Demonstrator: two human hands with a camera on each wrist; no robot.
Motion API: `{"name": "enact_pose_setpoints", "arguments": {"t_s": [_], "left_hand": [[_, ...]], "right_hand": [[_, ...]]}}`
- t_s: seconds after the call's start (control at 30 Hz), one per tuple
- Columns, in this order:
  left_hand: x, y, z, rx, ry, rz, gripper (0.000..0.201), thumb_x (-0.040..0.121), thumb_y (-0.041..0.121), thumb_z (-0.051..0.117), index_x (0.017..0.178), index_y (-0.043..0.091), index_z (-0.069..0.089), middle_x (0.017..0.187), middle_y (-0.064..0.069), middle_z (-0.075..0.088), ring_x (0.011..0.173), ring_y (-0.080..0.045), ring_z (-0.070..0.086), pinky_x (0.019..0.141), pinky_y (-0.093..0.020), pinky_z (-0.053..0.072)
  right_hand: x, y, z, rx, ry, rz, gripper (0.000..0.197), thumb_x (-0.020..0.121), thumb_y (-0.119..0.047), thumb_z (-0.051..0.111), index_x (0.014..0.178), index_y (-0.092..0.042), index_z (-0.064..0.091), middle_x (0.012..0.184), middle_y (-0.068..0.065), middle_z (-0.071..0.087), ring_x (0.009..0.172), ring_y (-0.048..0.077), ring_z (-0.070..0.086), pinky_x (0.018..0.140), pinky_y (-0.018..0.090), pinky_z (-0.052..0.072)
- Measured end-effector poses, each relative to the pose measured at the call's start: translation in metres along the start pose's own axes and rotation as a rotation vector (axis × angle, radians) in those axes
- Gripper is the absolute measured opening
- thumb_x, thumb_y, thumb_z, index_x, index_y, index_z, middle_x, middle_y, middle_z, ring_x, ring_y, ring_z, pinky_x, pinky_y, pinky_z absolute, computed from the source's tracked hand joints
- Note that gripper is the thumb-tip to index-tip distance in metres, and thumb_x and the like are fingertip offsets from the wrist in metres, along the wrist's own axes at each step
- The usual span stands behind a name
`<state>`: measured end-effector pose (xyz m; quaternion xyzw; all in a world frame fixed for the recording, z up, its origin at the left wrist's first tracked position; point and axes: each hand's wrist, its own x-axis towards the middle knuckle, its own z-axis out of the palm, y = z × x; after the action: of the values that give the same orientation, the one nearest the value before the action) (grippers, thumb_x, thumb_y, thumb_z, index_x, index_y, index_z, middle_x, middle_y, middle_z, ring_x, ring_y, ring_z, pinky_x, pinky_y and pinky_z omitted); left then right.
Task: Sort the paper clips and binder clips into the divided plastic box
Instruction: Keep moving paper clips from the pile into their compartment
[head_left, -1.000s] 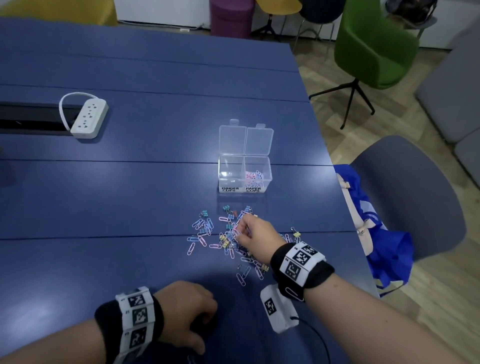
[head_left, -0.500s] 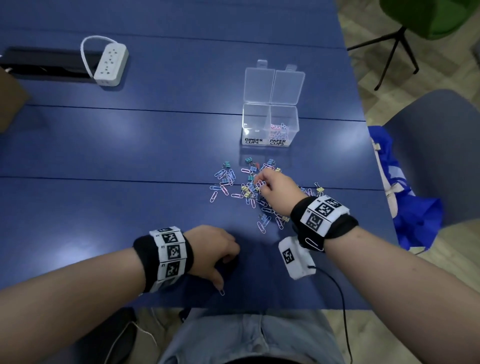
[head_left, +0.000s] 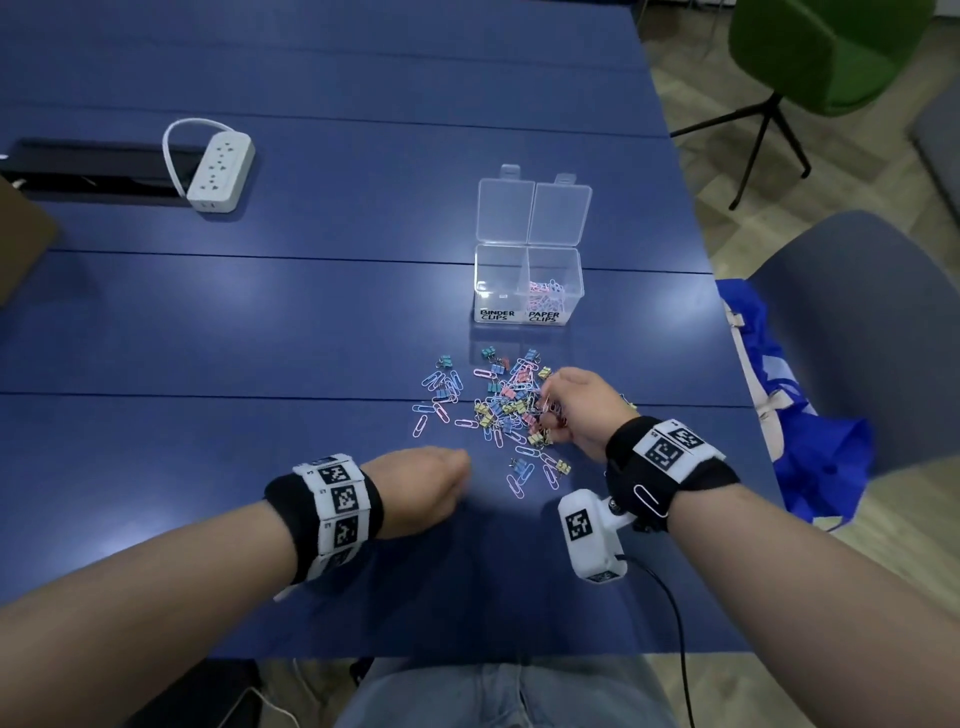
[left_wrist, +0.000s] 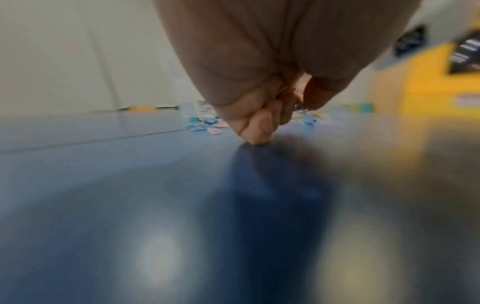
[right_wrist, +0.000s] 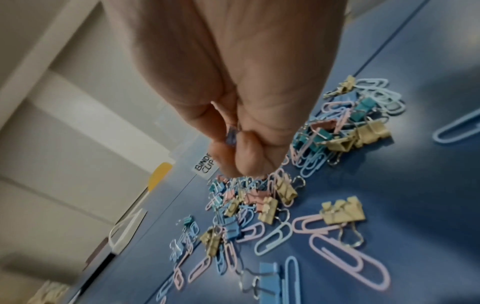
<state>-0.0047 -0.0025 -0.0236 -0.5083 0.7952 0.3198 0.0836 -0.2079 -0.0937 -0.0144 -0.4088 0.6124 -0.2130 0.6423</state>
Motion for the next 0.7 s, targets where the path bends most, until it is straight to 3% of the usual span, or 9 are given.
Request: {"name": "enact_pose_setpoints", "arguments": {"t_s": [0.13, 0.23, 0.33, 0.4, 0.5, 0.6, 0.67, 0.7], "left_hand": [[0.004, -0.018, -0.023, -0.388, 0.227, -0.157, 0.021, 0.092, 0.011, 0.041, 0.074, 0.019, 0.036, 0.068, 0.003, 0.044, 0.067, -0.02, 0.039, 0.059, -0.022, 0.034], [0.007, -0.037, -0.036, -0.795, 0.257, -0.282, 0.02, 0.09, 0.001, 0.043, 0.074, 0.014, 0.042, 0.057, -0.004, 0.053, 0.05, -0.022, 0.05, 0.055, -0.029, 0.043], [0.01, -0.049, -0.042, -1.199, 0.275, -0.322, 0.016, 0.092, -0.009, 0.043, 0.085, 0.005, 0.047, 0.06, -0.012, 0.053, 0.043, -0.015, 0.054, 0.047, -0.028, 0.051], [0.014, -0.054, -0.046, -1.33, 0.289, -0.355, 0.021, 0.092, -0.013, 0.038, 0.088, 0.004, 0.052, 0.061, -0.011, 0.048, 0.043, -0.013, 0.052, 0.044, -0.024, 0.05], [0.02, -0.056, -0.052, -1.401, 0.29, -0.399, 0.028, 0.084, -0.015, 0.032, 0.076, 0.002, 0.053, 0.061, -0.012, 0.044, 0.042, -0.015, 0.047, 0.041, -0.021, 0.044], [0.027, -0.046, -0.056, -1.536, 0.267, -0.384, 0.01, 0.071, 0.001, 0.041, 0.064, 0.007, 0.041, 0.06, -0.01, 0.038, 0.038, -0.014, 0.037, 0.039, -0.018, 0.029], [0.037, -0.036, -0.057, -1.432, 0.264, -0.407, 0.031, 0.084, 0.015, 0.05, 0.058, 0.015, 0.033, 0.056, -0.002, 0.029, 0.039, -0.011, 0.024, 0.041, -0.018, 0.019], [0.043, -0.03, -0.058, -1.265, 0.292, -0.408, 0.039, 0.093, 0.024, 0.047, 0.057, 0.018, 0.032, 0.054, 0.002, 0.028, 0.042, -0.011, 0.022, 0.043, -0.02, 0.019]], "right_hand": [[-0.004, -0.004, -0.005, 0.257, -0.094, 0.066, 0.019, 0.08, 0.0, 0.029, 0.067, -0.01, 0.038, 0.065, 0.007, 0.039, 0.045, 0.015, 0.037, 0.04, 0.02, 0.02], [-0.001, -0.007, -0.002, 0.254, -0.141, 0.098, 0.024, 0.089, -0.005, 0.036, 0.066, -0.012, 0.038, 0.059, 0.004, 0.039, 0.041, 0.012, 0.037, 0.038, 0.019, 0.018], [0.005, -0.012, 0.004, 0.176, -0.137, 0.092, 0.025, 0.092, 0.006, 0.032, 0.077, -0.008, 0.046, 0.06, 0.005, 0.04, 0.045, 0.012, 0.038, 0.037, 0.018, 0.023], [0.01, -0.017, 0.006, -0.003, -0.115, 0.059, 0.033, 0.088, 0.012, 0.025, 0.082, -0.007, 0.052, 0.06, 0.004, 0.04, 0.047, 0.013, 0.037, 0.041, 0.022, 0.028], [0.016, -0.026, 0.004, -0.445, -0.044, -0.052, 0.036, 0.09, 0.005, 0.026, 0.081, -0.011, 0.057, 0.065, 0.003, 0.044, 0.052, 0.016, 0.041, 0.044, 0.022, 0.033], [0.022, -0.031, -0.002, -0.905, 0.079, -0.254, 0.022, 0.097, -0.015, 0.035, 0.091, -0.01, 0.056, 0.086, 0.009, 0.062, 0.077, 0.027, 0.058, 0.068, 0.033, 0.047], [0.023, -0.033, -0.007, -1.026, 0.08, -0.326, 0.018, 0.096, -0.019, 0.039, 0.096, -0.012, 0.055, 0.09, 0.012, 0.067, 0.081, 0.032, 0.06, 0.072, 0.037, 0.049], [0.024, -0.034, -0.008, -1.088, 0.051, -0.346, 0.017, 0.095, -0.017, 0.041, 0.101, -0.016, 0.056, 0.092, 0.011, 0.068, 0.081, 0.032, 0.061, 0.072, 0.036, 0.049]]}}
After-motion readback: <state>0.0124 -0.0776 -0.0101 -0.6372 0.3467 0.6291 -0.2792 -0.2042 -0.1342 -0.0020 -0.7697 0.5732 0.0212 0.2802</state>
